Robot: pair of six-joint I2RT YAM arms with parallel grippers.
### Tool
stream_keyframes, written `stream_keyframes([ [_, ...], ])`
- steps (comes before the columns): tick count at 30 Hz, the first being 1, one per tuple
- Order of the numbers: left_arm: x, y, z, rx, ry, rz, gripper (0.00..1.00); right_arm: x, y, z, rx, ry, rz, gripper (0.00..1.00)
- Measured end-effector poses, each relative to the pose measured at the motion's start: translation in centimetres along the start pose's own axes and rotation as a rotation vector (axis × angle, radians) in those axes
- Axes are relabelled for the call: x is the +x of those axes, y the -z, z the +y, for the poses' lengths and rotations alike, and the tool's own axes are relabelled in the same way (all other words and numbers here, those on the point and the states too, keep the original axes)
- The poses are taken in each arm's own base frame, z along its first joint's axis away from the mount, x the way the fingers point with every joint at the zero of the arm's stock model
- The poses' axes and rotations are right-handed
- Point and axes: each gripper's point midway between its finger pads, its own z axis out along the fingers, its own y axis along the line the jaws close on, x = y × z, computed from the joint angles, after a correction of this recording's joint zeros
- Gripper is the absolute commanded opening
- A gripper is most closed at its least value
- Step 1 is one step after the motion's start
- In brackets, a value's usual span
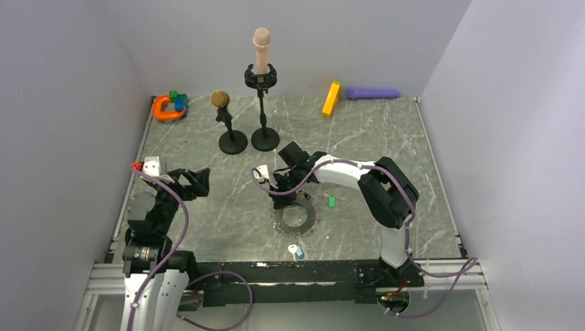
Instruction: Put the keys on the keyring
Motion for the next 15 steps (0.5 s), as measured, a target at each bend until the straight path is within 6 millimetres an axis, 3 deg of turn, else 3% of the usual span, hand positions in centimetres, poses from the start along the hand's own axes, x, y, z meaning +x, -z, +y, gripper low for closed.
stream_keyframes([
  [10,0.5,0.0,0.2,-0.005,0.002,0.015,0.98,0.3,-1.3,0.6,-0.023,0.005,0.013,0.31],
  [15,0.5,0.0,0.2,-0.005,0.002,0.014,0.98,0.6,-1.8,0.7,-0.035,0.004,0.023,0.2],
])
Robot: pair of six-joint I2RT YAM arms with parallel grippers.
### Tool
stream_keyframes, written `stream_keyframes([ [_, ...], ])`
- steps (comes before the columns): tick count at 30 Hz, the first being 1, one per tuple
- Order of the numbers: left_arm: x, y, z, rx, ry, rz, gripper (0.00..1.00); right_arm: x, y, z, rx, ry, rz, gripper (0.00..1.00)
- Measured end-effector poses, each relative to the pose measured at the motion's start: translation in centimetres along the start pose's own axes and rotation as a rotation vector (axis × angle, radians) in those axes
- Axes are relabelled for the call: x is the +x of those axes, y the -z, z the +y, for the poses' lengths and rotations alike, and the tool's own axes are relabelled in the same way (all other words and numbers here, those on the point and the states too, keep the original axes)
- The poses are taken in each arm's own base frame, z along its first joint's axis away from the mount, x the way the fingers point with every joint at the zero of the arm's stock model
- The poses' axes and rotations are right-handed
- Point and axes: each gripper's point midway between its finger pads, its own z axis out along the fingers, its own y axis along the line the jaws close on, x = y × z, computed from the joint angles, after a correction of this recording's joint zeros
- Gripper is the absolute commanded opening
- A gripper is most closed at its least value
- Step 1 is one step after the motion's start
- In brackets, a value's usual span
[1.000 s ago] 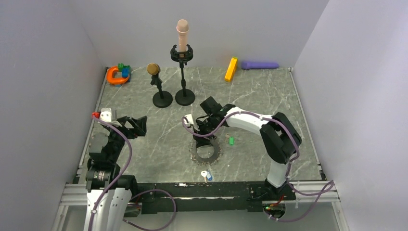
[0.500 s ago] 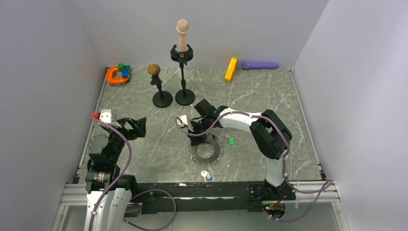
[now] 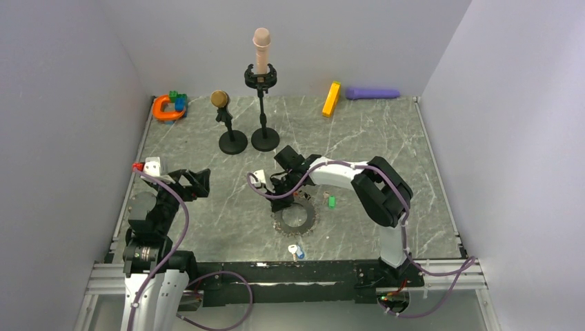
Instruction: Put the keys on the keyring
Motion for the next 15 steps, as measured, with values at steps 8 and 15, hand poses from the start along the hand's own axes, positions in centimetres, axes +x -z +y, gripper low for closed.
stream_keyframes([
  [8,0.16,-0.04,0.04,0.0,0.001,0.004,0.98,-0.27,0.08,-0.05,-0.004,0.016,-0.003,0.02],
  [15,0.21,-0.04,-0.21,0.014,0.0,0.007,0.98,-0.33,0.07,0.1,-0.015,0.035,-0.008,0.0],
])
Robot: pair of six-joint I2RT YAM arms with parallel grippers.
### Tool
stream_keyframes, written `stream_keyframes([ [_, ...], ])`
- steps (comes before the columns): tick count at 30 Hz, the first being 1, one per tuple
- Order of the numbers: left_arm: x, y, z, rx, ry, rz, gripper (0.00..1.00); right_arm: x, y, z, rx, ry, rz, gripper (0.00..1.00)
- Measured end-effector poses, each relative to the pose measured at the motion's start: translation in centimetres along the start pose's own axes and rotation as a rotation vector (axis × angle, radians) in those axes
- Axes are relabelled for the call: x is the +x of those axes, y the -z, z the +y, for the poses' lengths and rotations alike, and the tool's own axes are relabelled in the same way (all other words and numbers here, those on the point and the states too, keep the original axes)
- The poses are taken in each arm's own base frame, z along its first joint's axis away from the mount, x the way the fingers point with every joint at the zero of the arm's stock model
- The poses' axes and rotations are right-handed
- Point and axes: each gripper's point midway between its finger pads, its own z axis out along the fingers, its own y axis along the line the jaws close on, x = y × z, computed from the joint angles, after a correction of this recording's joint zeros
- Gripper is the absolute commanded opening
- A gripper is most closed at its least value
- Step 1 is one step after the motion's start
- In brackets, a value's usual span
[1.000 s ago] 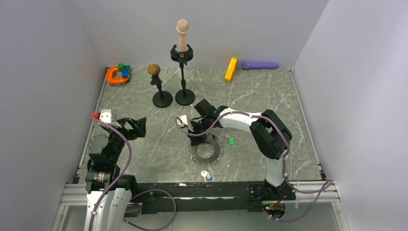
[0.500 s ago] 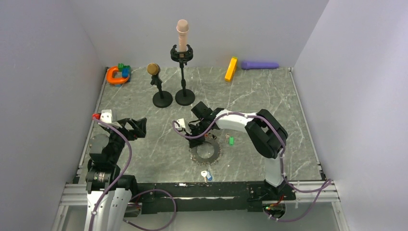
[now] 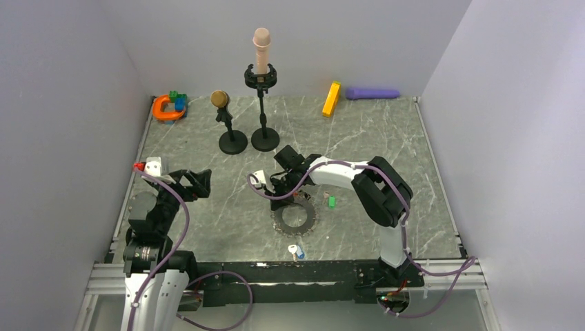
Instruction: Put the keys on the keyring
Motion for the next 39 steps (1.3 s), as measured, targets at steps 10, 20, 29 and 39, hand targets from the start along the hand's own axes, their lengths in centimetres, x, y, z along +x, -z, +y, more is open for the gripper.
stream_keyframes([
  [10,1.1,-0.4,-2.7,0.164,0.004,0.054,0.99,-3.3,3.8,-0.1,0.041,0.018,-0.107,0.0],
  [20,2.0,-0.6,-6.6,0.438,0.001,0.022,0.88,-8.6,11.7,-0.4,0.187,0.077,-0.283,0.0],
  [29,0.4,-0.9,-14.3,0.817,-0.093,0.047,0.75,-13.7,19.2,1.1,0.314,0.277,-0.427,0.0],
  [39,0.0,-1.6,-20.0,1.034,-0.248,0.026,0.72,-18.1,23.5,3.8,0.375,0.512,-0.551,0.0],
])
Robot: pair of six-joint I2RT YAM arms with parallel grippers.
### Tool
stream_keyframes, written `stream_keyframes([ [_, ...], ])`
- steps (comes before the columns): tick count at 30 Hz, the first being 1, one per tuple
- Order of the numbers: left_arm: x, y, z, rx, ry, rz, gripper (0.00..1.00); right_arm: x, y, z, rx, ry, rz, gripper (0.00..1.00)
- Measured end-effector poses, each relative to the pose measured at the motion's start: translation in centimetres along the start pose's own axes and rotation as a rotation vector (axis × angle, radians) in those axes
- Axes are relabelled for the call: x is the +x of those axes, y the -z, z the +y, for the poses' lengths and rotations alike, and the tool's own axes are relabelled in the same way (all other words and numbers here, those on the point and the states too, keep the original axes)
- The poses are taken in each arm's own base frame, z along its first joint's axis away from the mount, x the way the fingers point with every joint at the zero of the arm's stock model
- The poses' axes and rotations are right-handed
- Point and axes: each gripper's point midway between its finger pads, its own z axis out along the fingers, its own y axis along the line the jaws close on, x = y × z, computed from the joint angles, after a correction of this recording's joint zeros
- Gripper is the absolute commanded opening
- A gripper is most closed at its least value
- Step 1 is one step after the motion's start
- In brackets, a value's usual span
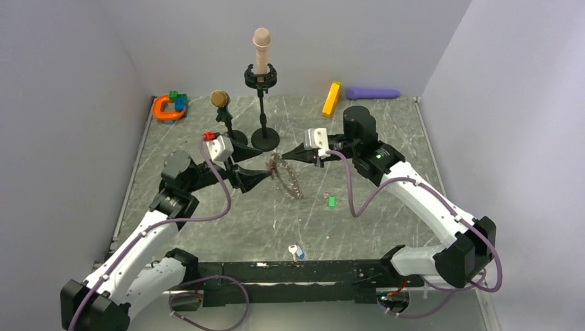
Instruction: Put the keys on the keyring
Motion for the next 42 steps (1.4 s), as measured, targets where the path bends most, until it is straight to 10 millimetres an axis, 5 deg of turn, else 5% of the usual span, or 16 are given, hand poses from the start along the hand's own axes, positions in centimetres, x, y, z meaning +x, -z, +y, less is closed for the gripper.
stream_keyframes([
  [22,-0.4,-3.1,-1.0,0.087,-0.03,-0.041,0.43,-1.2,0.2,0.7,0.018,-0.057,-0.068,0.0],
  [42,-1.0,-3.8,-2.2,0.114,-0.028,-0.054,0.18,-0.8,0.1,1.1,0.018,-0.109,-0.072,0.0],
])
